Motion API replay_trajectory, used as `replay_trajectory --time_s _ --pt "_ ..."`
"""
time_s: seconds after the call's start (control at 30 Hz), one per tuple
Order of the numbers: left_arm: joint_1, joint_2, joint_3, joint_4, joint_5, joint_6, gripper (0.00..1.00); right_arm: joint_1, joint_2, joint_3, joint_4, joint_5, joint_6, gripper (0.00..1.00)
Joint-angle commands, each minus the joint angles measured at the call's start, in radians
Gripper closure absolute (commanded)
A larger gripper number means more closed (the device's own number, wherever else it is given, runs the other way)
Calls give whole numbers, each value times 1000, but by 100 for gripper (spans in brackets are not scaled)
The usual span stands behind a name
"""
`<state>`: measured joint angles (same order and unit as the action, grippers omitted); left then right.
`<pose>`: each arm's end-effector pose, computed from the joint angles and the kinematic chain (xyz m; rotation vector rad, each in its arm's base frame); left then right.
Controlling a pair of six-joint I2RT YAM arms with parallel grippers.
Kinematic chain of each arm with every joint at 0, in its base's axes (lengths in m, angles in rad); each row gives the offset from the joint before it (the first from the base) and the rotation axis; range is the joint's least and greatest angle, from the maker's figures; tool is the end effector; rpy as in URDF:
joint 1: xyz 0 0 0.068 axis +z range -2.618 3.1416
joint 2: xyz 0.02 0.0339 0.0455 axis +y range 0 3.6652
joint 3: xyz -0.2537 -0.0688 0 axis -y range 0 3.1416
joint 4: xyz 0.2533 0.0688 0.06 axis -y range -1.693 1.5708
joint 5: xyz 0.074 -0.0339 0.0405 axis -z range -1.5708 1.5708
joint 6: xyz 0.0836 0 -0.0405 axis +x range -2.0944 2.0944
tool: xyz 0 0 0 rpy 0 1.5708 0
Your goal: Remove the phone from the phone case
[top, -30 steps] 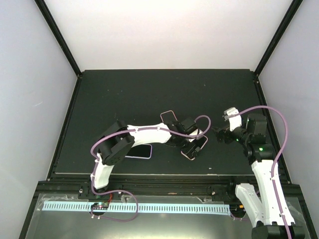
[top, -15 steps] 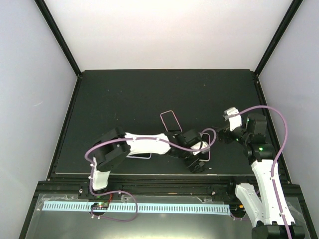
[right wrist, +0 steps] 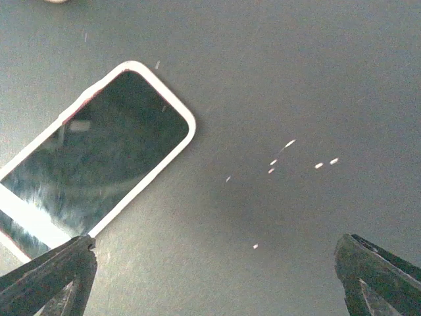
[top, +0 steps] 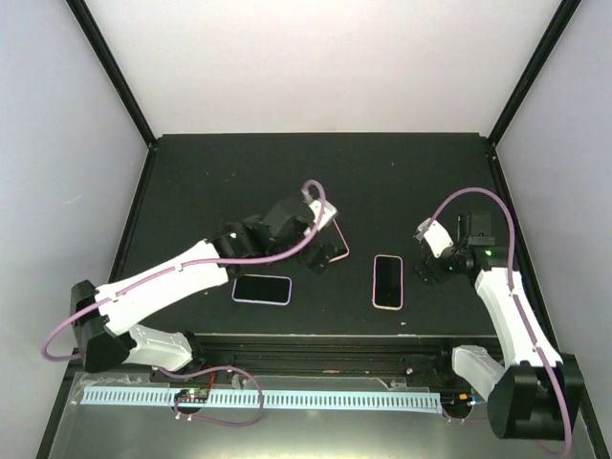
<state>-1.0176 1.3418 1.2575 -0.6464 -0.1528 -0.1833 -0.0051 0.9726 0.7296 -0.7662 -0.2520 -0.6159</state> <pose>0.1876 -0.2796 0.2945 0.8713 2.1629 -0.4409 0.2200 0.0197 0.1893 -0.8495 2.3870 0.0823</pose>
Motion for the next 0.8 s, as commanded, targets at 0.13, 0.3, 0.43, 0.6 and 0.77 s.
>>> replay_trajectory --time_s 0.13,0.3,0.43,0.6,0.77 --pt "109 -247 -155 30 -335 110 1 7 298 116 -287 -38 -193 3" --pt "116 -423 -265 108 -374 186 1 25 474 186 -317 -40 -160 5" --pt "114 -579 -439 246 -391 202 1 57 644 250 -350 -103 -117 4" --pt "112 -622 -453 266 -449 208 1 161 784 324 -319 -80 -5 0" --pt "111 -609 -452 263 -456 206 1 333 874 414 -271 -10 99 0"
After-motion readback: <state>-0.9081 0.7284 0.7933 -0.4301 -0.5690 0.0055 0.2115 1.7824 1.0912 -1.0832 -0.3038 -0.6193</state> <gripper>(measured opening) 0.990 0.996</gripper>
